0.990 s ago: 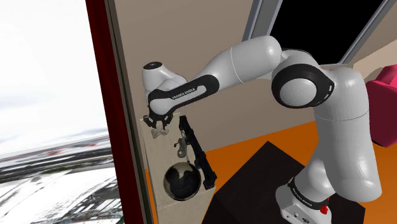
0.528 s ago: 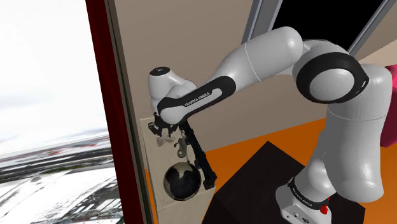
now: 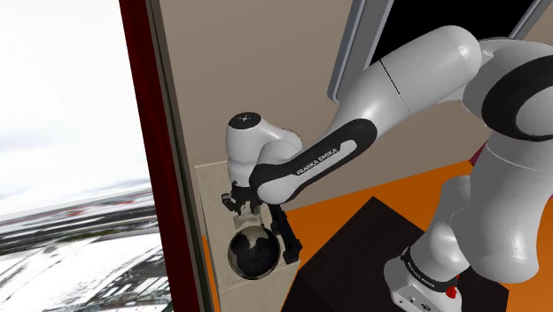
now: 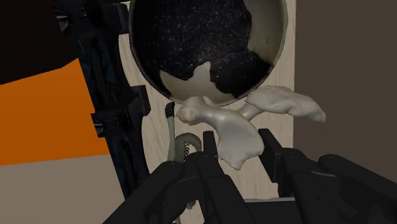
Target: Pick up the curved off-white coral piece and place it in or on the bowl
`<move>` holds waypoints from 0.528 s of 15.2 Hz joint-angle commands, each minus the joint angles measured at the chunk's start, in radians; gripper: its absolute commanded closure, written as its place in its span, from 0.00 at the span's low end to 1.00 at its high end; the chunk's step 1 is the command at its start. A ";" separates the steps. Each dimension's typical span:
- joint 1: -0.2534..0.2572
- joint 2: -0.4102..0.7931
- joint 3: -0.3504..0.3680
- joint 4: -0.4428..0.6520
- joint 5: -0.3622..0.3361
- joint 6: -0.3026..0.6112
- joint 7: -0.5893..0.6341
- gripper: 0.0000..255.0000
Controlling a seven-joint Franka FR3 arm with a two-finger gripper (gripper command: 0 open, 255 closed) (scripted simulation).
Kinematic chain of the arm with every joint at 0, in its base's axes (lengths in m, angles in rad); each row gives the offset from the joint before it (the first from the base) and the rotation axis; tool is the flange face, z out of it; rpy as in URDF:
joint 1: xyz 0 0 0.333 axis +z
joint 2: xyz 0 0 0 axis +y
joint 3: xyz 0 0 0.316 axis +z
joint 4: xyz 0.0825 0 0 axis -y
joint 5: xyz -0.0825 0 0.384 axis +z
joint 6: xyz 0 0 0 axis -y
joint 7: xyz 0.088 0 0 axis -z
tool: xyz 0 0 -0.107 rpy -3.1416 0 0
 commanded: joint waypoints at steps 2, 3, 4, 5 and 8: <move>0.028 -0.071 0.018 -0.111 -0.002 0.037 0.051 1.00; 0.039 -0.097 0.026 -0.148 -0.001 0.047 0.071 1.00; 0.039 -0.086 0.025 -0.150 -0.004 0.060 0.073 1.00; 0.039 -0.075 0.025 -0.152 -0.007 0.073 0.076 1.00; 0.040 -0.041 0.022 -0.156 -0.016 0.111 0.083 1.00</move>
